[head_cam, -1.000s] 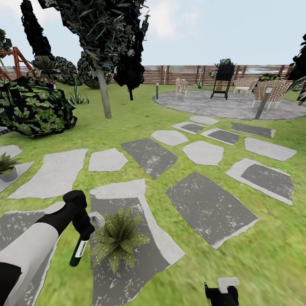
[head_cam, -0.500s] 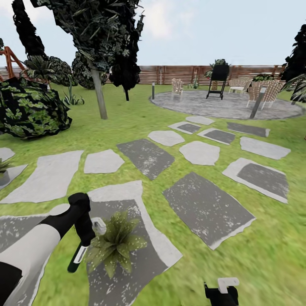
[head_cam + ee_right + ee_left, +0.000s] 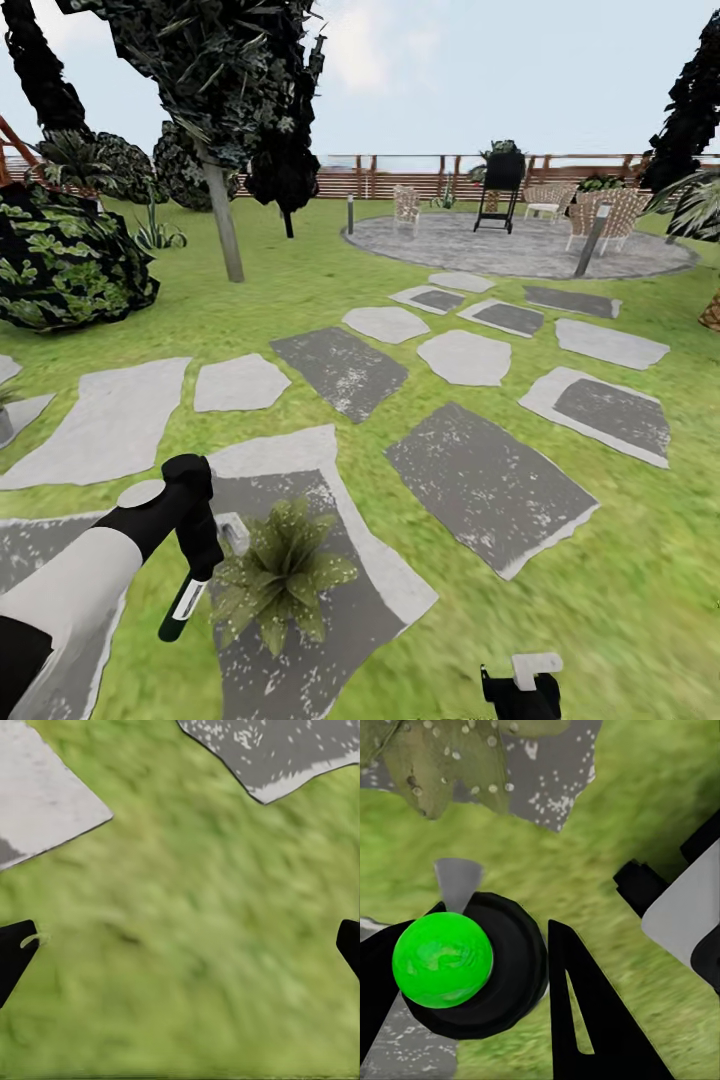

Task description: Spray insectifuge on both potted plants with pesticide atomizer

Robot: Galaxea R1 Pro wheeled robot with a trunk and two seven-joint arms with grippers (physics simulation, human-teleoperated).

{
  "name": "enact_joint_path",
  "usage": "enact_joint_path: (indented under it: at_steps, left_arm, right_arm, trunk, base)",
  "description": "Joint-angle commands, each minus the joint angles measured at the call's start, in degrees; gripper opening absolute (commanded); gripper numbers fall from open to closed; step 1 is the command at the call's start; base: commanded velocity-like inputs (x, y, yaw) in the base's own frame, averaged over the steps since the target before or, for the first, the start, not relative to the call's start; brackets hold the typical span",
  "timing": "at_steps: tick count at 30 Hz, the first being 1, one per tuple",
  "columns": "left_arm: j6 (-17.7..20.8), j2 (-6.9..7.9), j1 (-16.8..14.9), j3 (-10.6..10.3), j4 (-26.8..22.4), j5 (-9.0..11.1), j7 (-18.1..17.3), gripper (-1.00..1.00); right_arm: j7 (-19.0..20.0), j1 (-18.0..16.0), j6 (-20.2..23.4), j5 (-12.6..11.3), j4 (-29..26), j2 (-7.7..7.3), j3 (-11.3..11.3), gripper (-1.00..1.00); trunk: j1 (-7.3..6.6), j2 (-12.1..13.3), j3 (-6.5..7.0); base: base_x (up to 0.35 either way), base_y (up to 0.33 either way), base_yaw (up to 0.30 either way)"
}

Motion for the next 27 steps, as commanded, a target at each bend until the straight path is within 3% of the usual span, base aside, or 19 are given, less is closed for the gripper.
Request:
enact_joint_path:
  at_steps: [1,10,17,23,27]
  left_arm:
    - [0.58,0.06,-0.02,-0.18,-0.11,-0.30,-0.44,-1.00]
    - [0.45,0.14,-0.02,-0.19,-0.08,-0.15,-0.44,-1.00]
    - [0.37,0.09,0.10,-0.19,-0.08,0.11,-0.56,-1.00]
    - [-6.38,0.22,1.76,0.01,2.09,-0.08,-1.76,-1.00]
    - [-6.92,0.23,1.82,0.18,2.98,-0.25,-1.76,-1.00]
  right_arm:
    - [-0.15,-0.05,-0.21,0.60,0.07,0.03,-0.41,1.00]
    - [-0.15,-0.03,-0.21,0.60,0.07,0.03,-0.41,1.00]
    - [-0.15,-0.05,-0.21,0.60,0.07,0.03,-0.41,1.00]
    - [-0.15,-0.04,-0.21,0.60,0.07,0.03,-0.41,1.00]
    - [-0.17,-0.05,-0.21,0.60,0.07,0.03,-0.41,1.00]
  trunk:
    - [-0.01,-0.02,-0.05]
    - [-0.01,-0.02,-0.05]
    - [-0.01,-0.02,-0.05]
    - [-0.01,-0.02,-0.05]
    - [-0.01,-0.02,-0.05]
  base:
    - [-0.001,0.281,-0.230]
    - [-0.030,0.244,-0.257]
    - [-0.005,0.065,-0.255]
    - [0.000,0.001,-0.049]
    - [0.000,0.000,-0.002]
